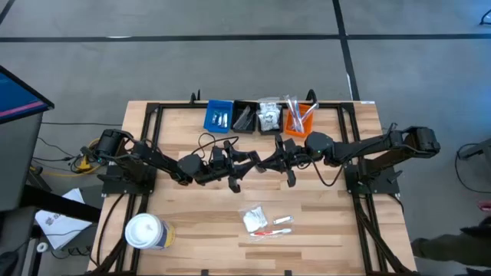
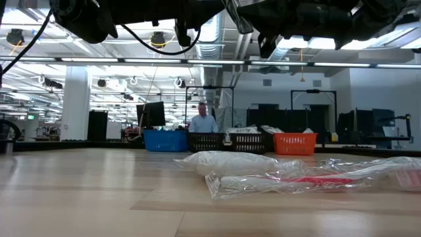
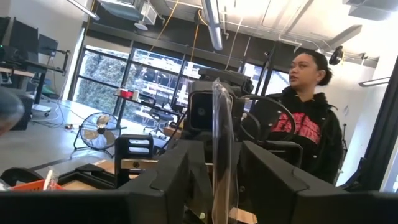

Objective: Pick & Place Travel size toiletries
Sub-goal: Put the black comb into the left black bin

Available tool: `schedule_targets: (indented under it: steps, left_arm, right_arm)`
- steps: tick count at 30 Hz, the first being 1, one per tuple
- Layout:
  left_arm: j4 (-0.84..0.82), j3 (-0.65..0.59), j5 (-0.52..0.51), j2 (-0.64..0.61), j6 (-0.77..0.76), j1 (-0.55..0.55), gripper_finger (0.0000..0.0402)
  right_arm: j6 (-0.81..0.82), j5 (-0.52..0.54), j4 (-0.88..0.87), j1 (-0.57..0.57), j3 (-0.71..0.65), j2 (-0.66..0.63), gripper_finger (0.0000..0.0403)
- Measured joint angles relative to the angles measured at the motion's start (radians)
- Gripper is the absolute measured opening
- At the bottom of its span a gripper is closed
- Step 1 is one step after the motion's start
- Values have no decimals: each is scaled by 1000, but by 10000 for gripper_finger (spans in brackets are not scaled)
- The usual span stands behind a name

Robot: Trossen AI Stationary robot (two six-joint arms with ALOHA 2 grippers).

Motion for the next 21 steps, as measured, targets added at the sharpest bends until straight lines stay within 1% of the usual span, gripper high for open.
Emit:
schedule_targets:
  steps: [12,14,17,21]
  left_arm:
    - [-2,0,1,0,4,4,16]
    - [-2,0,0,0,5,4,9]
    - [-4,0,0,0,5,4,12]
    - [-15,1,1,0,4,3,7]
  right_arm:
    - [0,1,0,0,0,0,2]
    - [-6,1,0,0,0,0,2]
    - [-16,1,-1,0,0,0,6]
    - [-16,1,-3,1,0,0,27]
